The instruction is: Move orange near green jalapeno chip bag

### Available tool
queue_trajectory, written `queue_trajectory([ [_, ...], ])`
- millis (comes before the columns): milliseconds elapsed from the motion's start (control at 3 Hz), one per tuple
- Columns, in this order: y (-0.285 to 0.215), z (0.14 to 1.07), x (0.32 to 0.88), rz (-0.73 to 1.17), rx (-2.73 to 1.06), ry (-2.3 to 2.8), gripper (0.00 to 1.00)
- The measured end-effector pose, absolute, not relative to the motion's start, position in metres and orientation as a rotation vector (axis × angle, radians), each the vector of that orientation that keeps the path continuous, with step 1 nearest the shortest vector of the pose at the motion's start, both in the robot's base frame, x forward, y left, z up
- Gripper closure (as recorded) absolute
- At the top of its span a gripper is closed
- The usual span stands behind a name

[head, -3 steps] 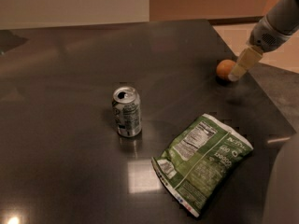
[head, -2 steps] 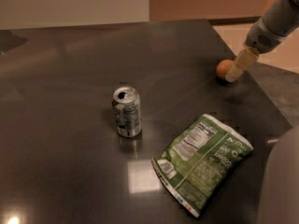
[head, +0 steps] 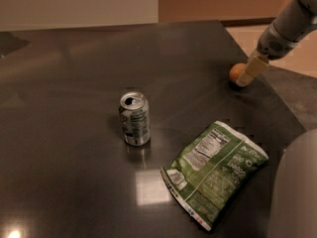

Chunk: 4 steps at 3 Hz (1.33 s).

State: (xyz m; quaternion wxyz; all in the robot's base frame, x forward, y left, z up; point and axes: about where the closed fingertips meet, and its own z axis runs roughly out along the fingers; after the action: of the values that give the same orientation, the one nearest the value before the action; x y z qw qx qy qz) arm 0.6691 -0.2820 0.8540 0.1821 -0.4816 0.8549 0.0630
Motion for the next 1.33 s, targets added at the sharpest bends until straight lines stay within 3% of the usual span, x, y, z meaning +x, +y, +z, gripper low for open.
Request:
queue_trajectory([
  [1000,-0.260,0.874,0.641,0.255,-1.463,2.336,0.99],
  [1333,-0.248,0.886,0.617,0.306,-1.524,2.296,1.00],
])
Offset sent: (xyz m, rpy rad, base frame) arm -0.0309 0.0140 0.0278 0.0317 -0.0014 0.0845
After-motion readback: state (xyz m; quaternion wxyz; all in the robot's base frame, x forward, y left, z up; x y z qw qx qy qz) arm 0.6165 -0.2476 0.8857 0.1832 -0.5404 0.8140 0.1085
